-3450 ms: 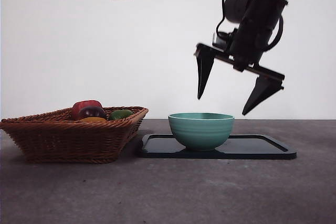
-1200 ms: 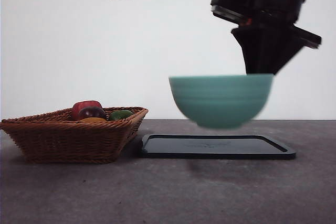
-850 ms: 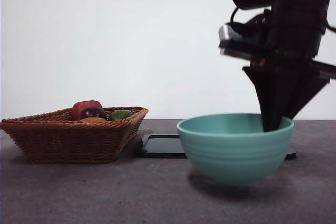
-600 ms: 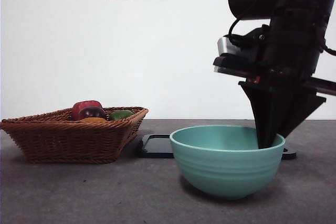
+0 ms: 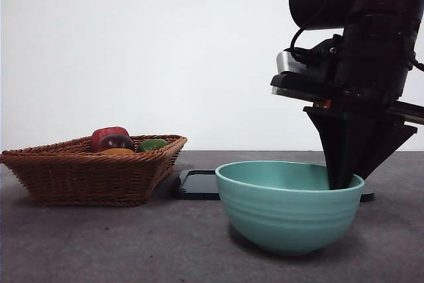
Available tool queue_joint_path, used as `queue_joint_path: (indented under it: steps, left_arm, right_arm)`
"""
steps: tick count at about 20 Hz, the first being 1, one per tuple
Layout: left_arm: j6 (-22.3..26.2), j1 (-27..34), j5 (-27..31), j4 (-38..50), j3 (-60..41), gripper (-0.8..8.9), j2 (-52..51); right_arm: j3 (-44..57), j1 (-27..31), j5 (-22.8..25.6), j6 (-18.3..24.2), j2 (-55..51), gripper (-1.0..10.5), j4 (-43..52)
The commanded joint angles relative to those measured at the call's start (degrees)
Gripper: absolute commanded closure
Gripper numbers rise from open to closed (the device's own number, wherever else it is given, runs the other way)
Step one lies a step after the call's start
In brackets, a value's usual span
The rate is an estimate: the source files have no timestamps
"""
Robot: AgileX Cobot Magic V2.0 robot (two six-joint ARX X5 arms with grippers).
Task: Pick up the wifruite, put it on the bowl, pick up the plate, put it on desk
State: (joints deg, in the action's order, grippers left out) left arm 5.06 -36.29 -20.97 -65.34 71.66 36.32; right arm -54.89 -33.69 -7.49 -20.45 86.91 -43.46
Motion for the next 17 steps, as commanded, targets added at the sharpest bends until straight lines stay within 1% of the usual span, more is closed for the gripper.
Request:
queue_joint_path:
  steps: [1,3,4,5,7,9,10,14,17]
  left_arm:
    - [0.3,-0.4,-0.1,0.6,0.5,3.13,0.4]
    - [0.3,-0.4,-0.1,0.6,0.5,3.13,0.4]
    - [0.3,-0.4,-0.1,0.6,0.5,3.13,0.4]
    - [0.3,-0.4,-0.1,0.6,0.5,3.13,0.4]
    - [0.3,-0.4,-0.1,0.6,0.5,3.13,0.4]
    - [0.3,-0.4,-0.1,0.6,0.5,3.13,0.4]
    - [0.2,-0.4,-0.1,0.6,0.5,3.13,0.4]
    - [0.2,-0.4,-0.1,0.6,0.5,3.13,0.4]
    - [0.0,-0.4,-0.1,0.6,0.5,3.13,0.4]
  right_arm:
    - [-0.2,0.0,0.0,-0.3,0.7,8.4,0.2]
    - [-0.3,0.7,0.0,-0.3,0.5,5.8,0.1]
    - [-0.4,1.0,0.0,-0.2,0.0,4.7,-0.2]
    - [-1.0,1.4,0.3,-0.1,-0.8,4.0,-1.0]
    - [-2.9,2.4,0.5,0.4,-3.4,3.7,-3.0]
    - [-5.6,2.8,0.6,1.0,-7.5,3.7,-5.0]
    - [-7.1,2.8,1.3,1.1,-10.0,3.7,-6.5]
    - [-12.9,2.8,4.7,3.0,-20.6,3.7,-15.8]
    - [-15.4,2.8,4.9,4.6,-30.8,3.7,-22.2]
